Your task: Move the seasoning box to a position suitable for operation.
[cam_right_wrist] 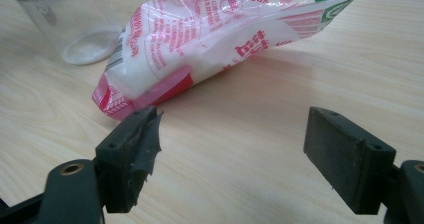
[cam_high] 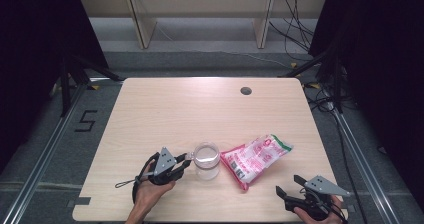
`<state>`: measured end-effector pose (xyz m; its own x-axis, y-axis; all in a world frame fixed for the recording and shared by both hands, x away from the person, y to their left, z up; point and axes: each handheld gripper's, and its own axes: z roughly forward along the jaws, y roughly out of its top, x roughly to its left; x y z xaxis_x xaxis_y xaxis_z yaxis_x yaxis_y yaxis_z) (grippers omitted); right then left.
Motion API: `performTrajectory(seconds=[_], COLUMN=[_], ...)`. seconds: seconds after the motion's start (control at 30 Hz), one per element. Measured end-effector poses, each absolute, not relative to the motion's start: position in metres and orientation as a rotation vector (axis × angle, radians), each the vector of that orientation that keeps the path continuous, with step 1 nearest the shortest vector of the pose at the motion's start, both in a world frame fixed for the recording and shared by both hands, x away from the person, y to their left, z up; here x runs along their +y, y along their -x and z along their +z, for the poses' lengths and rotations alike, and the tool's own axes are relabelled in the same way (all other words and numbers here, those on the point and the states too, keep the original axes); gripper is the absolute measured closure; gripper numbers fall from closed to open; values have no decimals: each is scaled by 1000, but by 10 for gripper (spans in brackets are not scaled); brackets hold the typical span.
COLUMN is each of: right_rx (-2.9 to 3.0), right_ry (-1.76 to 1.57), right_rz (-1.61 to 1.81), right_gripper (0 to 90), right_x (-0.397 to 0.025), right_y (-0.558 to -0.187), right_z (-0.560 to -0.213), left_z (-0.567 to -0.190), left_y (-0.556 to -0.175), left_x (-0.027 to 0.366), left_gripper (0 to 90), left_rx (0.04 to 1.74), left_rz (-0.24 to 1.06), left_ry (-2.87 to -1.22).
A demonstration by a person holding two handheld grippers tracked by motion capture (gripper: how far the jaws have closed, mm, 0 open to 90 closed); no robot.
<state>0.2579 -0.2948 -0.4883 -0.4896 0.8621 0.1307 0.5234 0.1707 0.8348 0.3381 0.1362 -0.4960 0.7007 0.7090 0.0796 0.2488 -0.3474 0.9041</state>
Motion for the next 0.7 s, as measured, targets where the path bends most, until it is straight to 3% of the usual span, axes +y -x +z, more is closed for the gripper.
performTrajectory(seconds=[0.13,0.37,0.7], right_rx=[2073,2082,2083], right_ry=[-1297,-1361,-1343], right_rz=[1230,1238,1222], right_gripper=[231,231,231], right_x=[-295,-292,-292], right_y=[-258,-255,-257], right_z=[-488,-487,-488], left_z=[-497,-487,-484], left_y=[-337,-332,-334], left_x=[138,144,152], left_gripper=[743,613,660], left_rx=[743,611,589], left_rz=[577,509,451], left_ry=[-1906,-1931,-1896])
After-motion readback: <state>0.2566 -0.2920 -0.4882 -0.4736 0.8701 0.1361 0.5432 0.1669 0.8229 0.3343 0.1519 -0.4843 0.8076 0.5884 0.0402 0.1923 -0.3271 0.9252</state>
